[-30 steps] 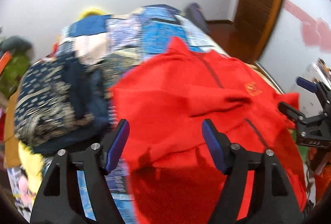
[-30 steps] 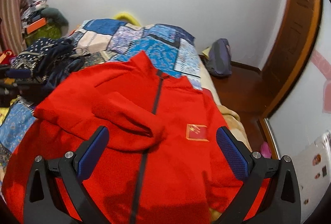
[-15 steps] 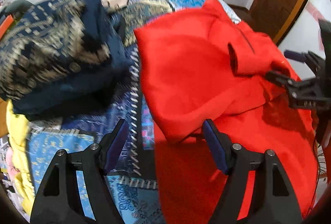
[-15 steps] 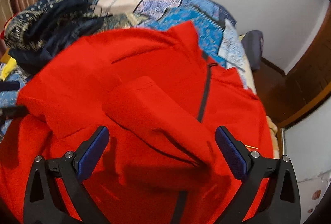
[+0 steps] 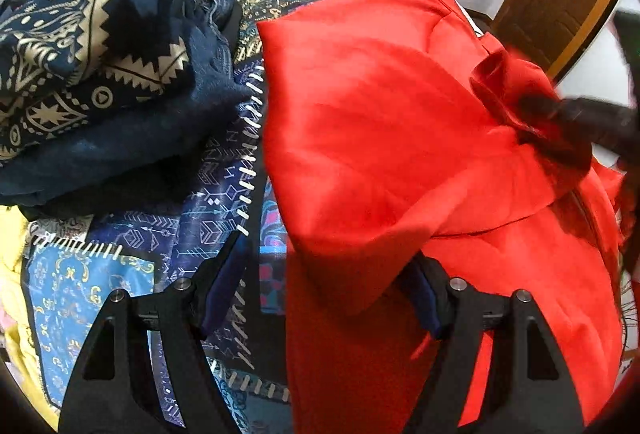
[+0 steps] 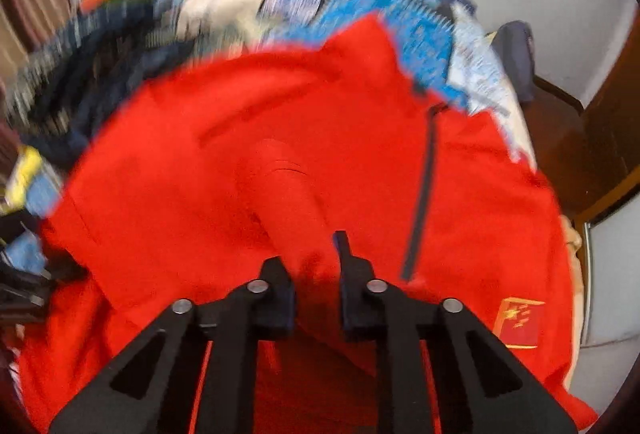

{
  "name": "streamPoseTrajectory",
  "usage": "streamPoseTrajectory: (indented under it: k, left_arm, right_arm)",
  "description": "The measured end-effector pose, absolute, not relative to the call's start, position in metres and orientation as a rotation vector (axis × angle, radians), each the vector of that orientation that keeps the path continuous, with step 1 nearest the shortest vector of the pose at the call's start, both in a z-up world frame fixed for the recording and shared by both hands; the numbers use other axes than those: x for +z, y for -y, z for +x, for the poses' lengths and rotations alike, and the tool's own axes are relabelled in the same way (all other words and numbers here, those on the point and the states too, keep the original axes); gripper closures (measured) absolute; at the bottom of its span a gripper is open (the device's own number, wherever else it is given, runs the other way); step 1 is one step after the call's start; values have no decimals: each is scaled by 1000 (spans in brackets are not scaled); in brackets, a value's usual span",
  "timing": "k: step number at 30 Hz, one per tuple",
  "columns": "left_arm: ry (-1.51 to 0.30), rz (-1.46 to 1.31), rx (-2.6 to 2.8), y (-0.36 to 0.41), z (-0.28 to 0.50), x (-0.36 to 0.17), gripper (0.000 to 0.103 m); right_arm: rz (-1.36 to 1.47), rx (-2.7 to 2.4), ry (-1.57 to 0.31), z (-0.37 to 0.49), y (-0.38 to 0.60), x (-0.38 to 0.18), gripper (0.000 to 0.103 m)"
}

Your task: Fold large clothes

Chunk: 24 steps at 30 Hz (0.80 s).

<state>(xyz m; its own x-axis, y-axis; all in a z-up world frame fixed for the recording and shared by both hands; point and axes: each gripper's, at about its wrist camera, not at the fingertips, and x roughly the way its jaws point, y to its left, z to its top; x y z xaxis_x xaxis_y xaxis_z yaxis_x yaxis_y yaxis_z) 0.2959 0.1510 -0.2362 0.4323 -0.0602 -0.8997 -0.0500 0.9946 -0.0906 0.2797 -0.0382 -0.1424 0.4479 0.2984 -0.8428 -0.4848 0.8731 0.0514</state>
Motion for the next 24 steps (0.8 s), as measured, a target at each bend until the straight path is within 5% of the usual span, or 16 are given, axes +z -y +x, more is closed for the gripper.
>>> streamPoseTrajectory:
  k: [12, 17, 20, 21, 22, 24]
  left_arm:
    - [-1110, -58, 83, -145, 307, -239, 30]
    - [-1003, -55, 190, -153, 312, -222, 31]
    - [-956, -47, 186, -158, 314, -216, 63]
    - [-962, -47, 173, -160, 316, -216, 86]
    - [-966, -57, 159, -162, 316, -217, 96]
    - [-963, -78, 151, -167, 315, -217, 96]
  right_arm:
    - [-57, 373, -578, 270, 114, 25, 94]
    - [-41, 330, -515, 262, 131, 35, 94]
    - [-11, 314, -570, 269, 139, 14, 94]
    - [-1, 312, -605, 273, 142, 0, 94]
    - [3, 312, -633, 275, 142, -7, 94]
    - [-17, 286, -695, 280, 144, -32, 94]
